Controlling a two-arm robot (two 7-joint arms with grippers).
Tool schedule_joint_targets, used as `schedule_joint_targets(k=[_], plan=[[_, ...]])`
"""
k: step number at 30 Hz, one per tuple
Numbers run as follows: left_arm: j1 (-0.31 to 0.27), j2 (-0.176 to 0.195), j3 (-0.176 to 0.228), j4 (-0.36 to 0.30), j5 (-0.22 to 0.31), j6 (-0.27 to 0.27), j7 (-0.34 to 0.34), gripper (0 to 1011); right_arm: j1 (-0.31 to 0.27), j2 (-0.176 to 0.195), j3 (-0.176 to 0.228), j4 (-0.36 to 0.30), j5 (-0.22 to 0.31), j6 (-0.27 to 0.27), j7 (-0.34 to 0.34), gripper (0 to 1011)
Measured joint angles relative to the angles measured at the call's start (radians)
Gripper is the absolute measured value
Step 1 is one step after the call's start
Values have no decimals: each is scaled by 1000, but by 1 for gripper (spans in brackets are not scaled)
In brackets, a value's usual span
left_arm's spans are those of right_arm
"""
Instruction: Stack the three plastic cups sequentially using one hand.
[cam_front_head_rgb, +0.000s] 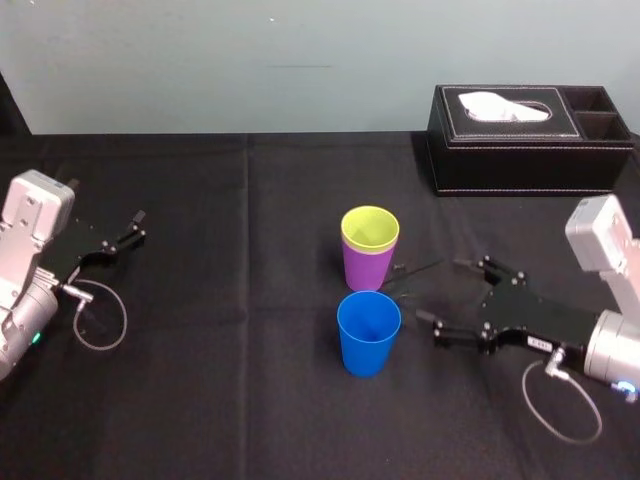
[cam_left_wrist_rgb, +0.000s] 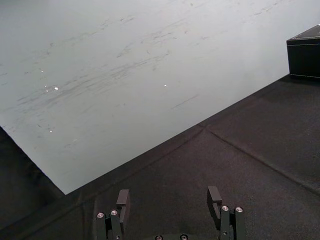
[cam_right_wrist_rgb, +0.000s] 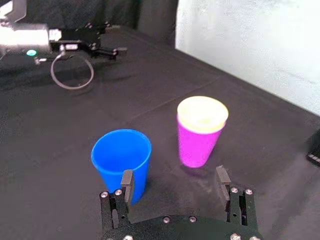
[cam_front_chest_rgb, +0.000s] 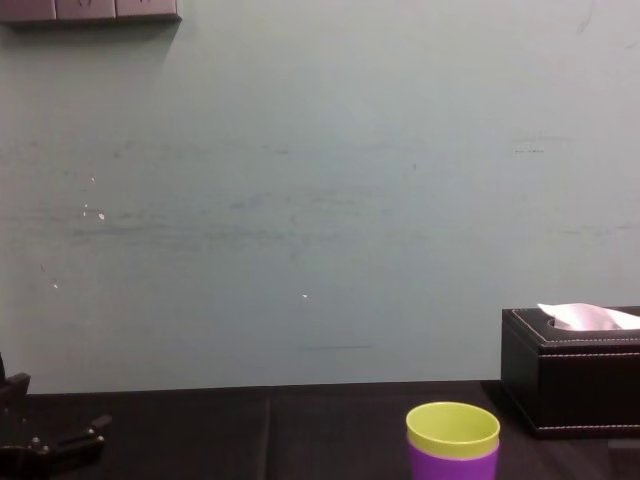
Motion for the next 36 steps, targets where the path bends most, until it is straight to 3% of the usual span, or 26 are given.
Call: schedule_joint_targets(k=[14, 36], plan=[[0, 0, 0, 0, 0, 0, 0, 1011, -11, 4, -69, 20, -56, -25, 31, 1003], [0, 0, 0, 0, 0, 0, 0, 1011, 8, -13, -92, 33, -78, -22, 37, 1003]])
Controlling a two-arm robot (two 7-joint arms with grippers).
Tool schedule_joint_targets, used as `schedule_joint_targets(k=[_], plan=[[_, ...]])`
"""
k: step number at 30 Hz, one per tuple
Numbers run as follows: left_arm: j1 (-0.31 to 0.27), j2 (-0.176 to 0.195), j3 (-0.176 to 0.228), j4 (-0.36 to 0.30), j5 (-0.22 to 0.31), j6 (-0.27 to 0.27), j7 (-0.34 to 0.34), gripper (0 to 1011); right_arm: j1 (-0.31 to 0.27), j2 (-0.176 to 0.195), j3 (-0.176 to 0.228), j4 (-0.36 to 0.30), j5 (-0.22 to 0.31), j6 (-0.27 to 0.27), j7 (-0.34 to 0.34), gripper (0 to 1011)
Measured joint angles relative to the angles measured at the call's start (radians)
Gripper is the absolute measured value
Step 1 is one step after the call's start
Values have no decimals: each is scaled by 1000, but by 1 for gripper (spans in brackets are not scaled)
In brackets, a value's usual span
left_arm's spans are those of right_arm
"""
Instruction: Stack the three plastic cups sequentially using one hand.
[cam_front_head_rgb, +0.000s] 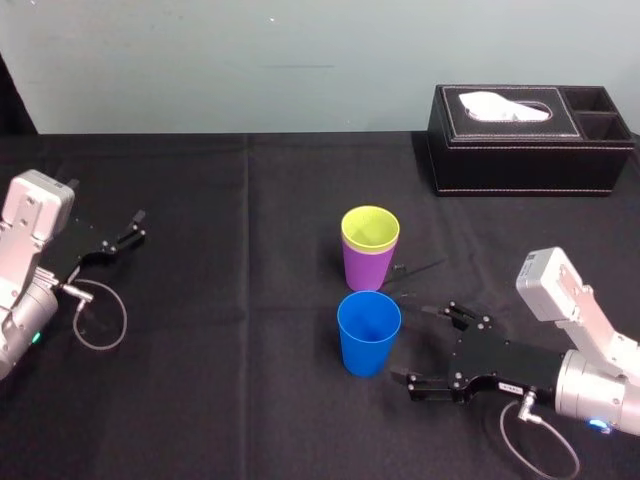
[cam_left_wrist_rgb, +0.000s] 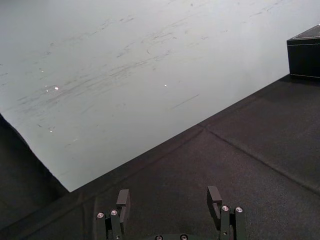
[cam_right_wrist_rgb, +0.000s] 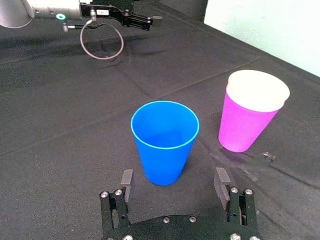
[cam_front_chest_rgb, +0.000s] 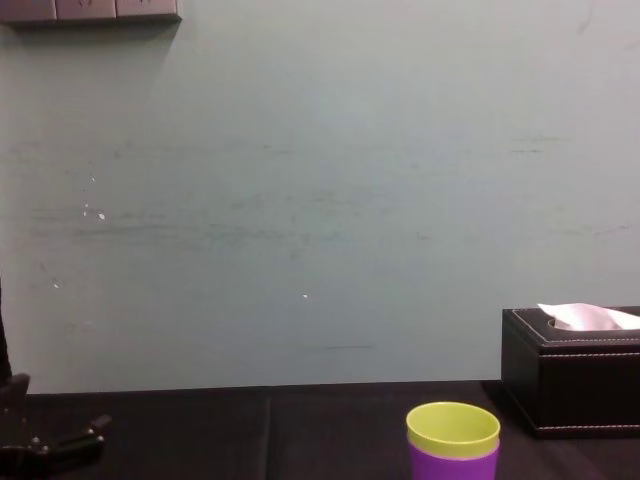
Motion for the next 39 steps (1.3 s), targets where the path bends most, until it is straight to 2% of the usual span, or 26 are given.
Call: schedule_joint_targets(k=[14, 39], plan=[[0, 0, 0, 0, 0, 0, 0, 1011, 34, -21, -27, 11, -6, 9, 15, 1003], [0, 0, 0, 0, 0, 0, 0, 1011, 149, -89, -114, 85, -5, 52, 47, 1003]])
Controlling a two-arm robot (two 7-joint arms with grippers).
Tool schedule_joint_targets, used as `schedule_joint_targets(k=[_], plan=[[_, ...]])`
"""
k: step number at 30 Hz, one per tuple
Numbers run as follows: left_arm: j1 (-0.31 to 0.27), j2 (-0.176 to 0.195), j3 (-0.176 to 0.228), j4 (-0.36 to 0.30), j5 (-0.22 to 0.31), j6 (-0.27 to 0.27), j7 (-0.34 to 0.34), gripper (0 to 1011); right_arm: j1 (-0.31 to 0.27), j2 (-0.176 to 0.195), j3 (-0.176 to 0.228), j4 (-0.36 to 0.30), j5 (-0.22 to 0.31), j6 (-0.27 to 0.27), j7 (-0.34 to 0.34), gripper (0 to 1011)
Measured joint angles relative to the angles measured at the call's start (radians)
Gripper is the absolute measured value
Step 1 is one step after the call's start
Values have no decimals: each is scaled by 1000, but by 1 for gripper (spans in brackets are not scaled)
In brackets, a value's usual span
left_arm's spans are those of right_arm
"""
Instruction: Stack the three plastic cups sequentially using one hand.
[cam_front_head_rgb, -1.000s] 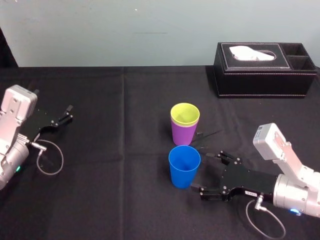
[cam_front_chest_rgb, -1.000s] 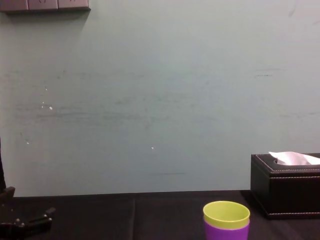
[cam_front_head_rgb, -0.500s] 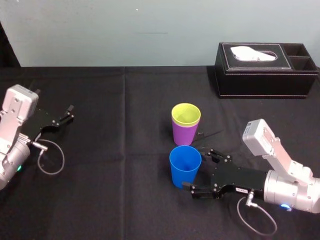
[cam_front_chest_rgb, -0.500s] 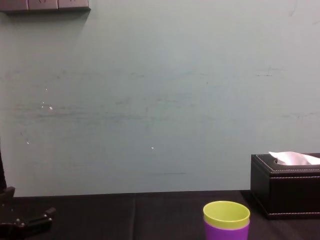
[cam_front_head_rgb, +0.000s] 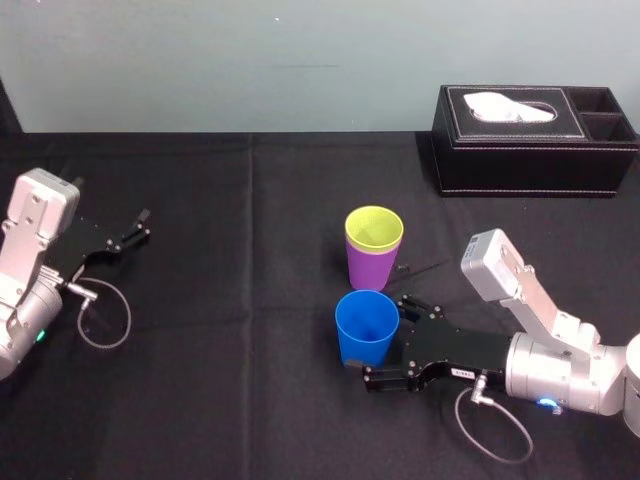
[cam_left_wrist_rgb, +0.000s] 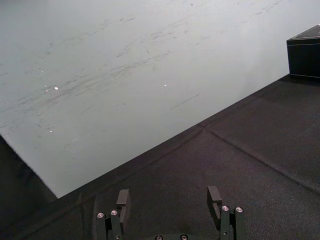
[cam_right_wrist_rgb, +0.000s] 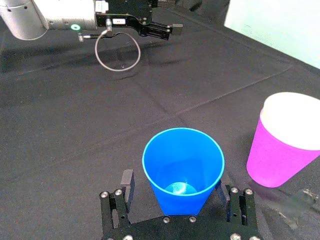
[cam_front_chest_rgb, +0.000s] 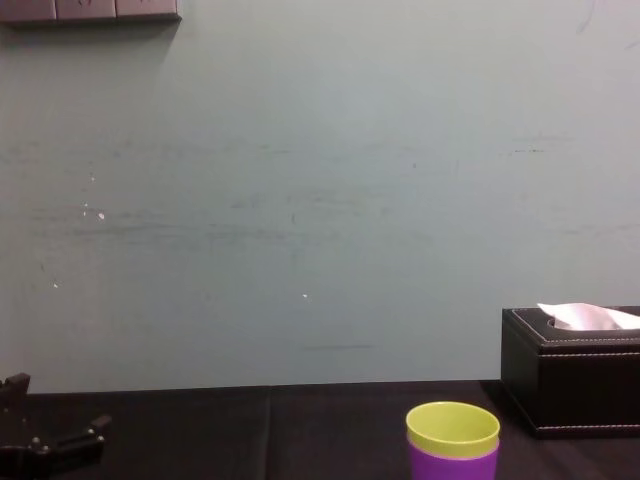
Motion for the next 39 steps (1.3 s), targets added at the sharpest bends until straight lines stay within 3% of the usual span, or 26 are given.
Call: schedule_joint_targets(k=[18, 28, 39], plan=[[0, 0, 0, 0, 0, 0, 0, 1011, 18, -13, -13, 8, 4, 9, -15, 1003], [0, 0, 0, 0, 0, 0, 0, 1011, 16, -12, -11, 7, 5, 8, -15, 797], [0, 0, 0, 0, 0, 0, 0, 1011, 15, -11, -10, 6, 6, 7, -15, 728]])
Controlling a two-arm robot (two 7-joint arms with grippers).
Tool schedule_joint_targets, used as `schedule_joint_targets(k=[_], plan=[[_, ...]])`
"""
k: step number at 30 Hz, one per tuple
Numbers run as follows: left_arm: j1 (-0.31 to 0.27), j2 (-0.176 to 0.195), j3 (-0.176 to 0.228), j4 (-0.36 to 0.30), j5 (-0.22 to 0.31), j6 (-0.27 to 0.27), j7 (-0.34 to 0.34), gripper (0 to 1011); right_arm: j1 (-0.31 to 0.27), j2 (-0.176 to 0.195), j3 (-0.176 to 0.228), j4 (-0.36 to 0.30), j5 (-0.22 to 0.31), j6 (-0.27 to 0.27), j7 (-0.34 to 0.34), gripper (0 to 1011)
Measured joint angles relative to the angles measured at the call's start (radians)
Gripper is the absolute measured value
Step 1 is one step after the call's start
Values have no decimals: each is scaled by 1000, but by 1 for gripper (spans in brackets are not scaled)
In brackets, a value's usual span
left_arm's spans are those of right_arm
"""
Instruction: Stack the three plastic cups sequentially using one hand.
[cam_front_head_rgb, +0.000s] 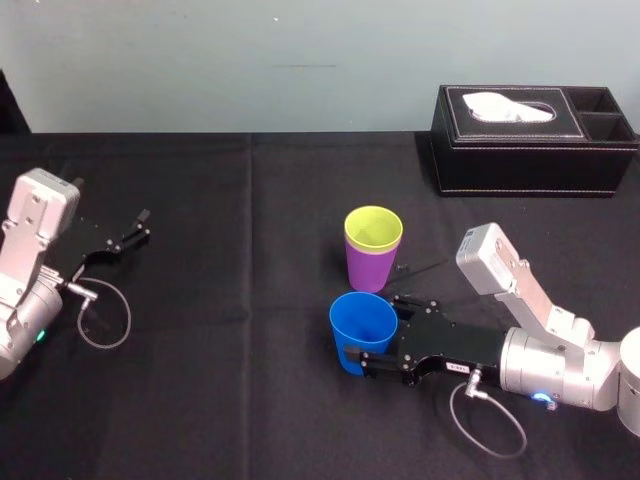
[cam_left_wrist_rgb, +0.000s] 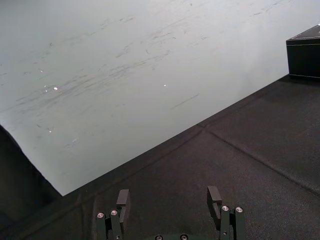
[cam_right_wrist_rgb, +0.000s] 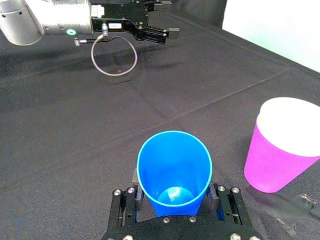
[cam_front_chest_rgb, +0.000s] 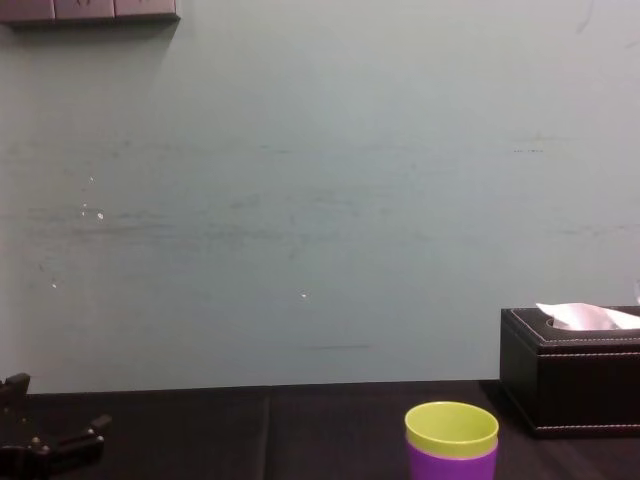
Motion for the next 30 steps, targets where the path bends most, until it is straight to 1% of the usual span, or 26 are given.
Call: schedule_joint_targets(k=[11, 15, 17, 18, 23, 30], plan=[[0, 0, 0, 0, 0, 0, 0, 1011, -2, 2, 1, -4, -1, -2, -3, 724], [0, 0, 0, 0, 0, 0, 0, 1011, -25, 21, 22, -51, -3, -7, -35, 723], [0, 0, 0, 0, 0, 0, 0, 1011, -35, 31, 36, -78, -1, 1, -49, 723], [0, 0, 0, 0, 0, 0, 0, 1011, -35, 31, 36, -78, -1, 1, -49, 724], [0, 0, 0, 0, 0, 0, 0, 1011, -55, 63, 77, -165, 18, 69, -86, 723], [0, 0, 0, 0, 0, 0, 0, 1011, -65, 87, 122, -234, 54, 121, -110, 723]])
